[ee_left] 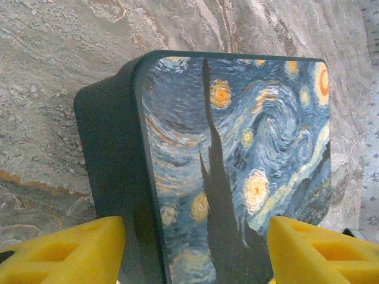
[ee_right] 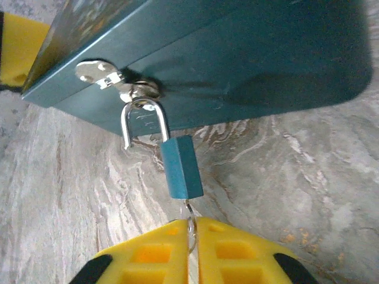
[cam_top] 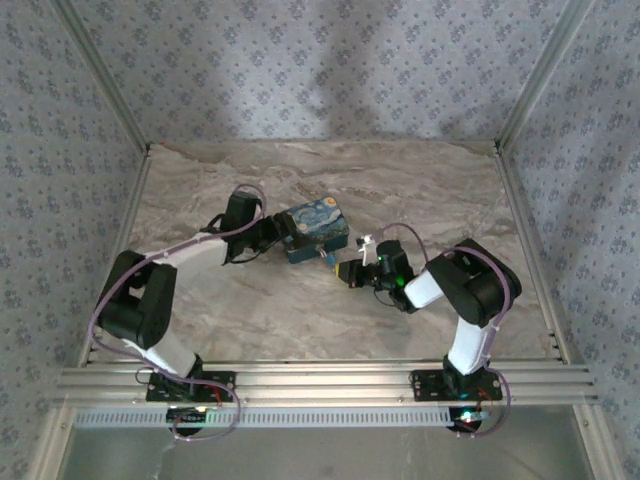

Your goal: Unlock the padlock with the key

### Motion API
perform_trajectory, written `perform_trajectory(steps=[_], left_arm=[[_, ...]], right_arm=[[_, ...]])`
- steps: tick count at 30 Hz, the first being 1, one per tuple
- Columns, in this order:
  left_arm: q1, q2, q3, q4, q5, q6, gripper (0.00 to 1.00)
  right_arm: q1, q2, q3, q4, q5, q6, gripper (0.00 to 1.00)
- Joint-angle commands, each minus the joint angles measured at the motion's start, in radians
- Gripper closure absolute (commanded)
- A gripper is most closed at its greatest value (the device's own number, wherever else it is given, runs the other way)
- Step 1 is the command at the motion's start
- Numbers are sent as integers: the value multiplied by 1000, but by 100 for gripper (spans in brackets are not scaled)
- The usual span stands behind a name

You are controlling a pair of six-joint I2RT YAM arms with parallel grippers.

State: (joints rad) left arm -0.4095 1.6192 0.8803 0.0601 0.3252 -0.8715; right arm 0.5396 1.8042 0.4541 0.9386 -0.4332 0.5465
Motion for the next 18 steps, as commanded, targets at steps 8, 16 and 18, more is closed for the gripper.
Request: perform_trajectory(steps=[8,16,18], left_arm=[[2,56,-16,7,2,37,48],[-13,40,-60,2,-15,33,55],[-22,26,-76,-5,-24,31,56]], right_arm=[[-70,-154,3,-103,-65,-52,60],[-87,-120,122,-103,-135,-13,53],[-95,-100,150,-103,-144,-13,52]])
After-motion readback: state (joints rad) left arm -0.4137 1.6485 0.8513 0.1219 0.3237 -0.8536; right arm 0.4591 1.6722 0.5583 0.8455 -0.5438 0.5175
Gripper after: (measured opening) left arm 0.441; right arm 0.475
